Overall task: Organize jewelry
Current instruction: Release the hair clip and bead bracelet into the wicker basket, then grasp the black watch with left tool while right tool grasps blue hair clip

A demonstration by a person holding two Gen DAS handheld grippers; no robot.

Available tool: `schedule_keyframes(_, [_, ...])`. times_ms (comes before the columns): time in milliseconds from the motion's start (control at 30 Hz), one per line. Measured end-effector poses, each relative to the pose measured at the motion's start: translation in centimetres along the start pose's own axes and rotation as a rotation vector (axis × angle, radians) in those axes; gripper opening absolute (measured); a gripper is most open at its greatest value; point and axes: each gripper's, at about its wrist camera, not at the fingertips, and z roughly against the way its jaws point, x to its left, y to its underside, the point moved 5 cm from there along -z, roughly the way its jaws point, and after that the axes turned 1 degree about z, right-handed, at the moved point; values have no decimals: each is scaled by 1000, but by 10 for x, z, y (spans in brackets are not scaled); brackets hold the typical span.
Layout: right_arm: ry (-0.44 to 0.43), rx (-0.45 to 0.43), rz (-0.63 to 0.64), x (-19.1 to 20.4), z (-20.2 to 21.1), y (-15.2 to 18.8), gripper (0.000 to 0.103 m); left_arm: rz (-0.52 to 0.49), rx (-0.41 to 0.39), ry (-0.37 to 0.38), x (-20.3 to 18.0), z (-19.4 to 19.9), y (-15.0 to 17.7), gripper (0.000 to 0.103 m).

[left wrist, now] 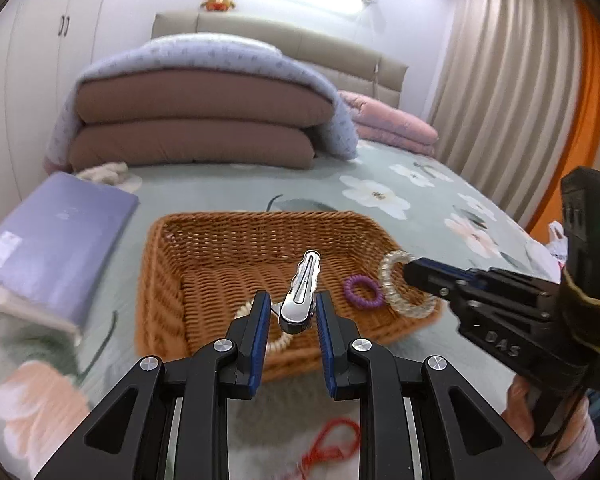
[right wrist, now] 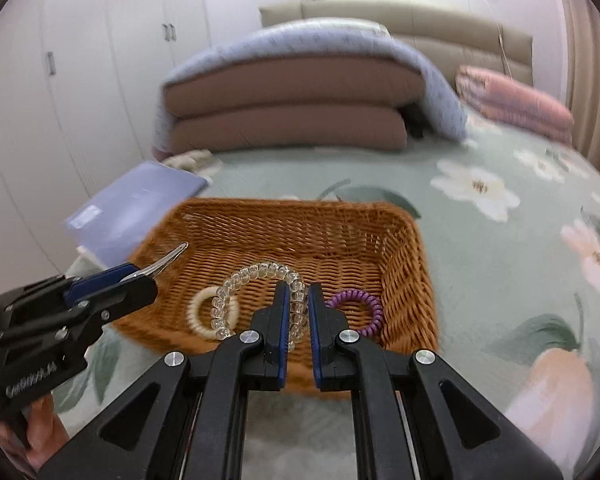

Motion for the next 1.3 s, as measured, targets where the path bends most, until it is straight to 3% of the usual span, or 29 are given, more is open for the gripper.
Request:
schedule_keyframes(133, [1, 59, -20, -7, -30, 3, 10, 16, 41, -1, 6, -35, -3, 24])
schedule_keyframes(333, [-6, 102, -45, -15, -43, 10, 13, 19, 95, -13, 10, -62, 5, 24])
schedule_keyframes(400, [-10, 104, -57, -18, -40, 11, 28, 23, 106, -11, 10, -63, 6, 25])
schedule_keyframes(467, [-3, 90, -58, -20, -32, 11, 31, 21, 107, -13, 11, -60, 5, 33])
schedule_keyframes(533, [-7, 88, -54, -20, -23, 12, 31, 14, 78, -7, 9, -50, 4, 47])
schedule_keyframes(867, [-58, -2, -16, -9, 80, 54, 31, -9, 11, 39, -5, 38, 18, 49])
schedule_keyframes(1100, [-22, -39, 6, -15, 146, 115, 31, 16, 23, 12, -12, 111, 80, 49])
schedule_keyframes(1300, [-24, 13, -45, -28, 161, 169, 31, 94, 44, 6, -10, 140, 135, 49])
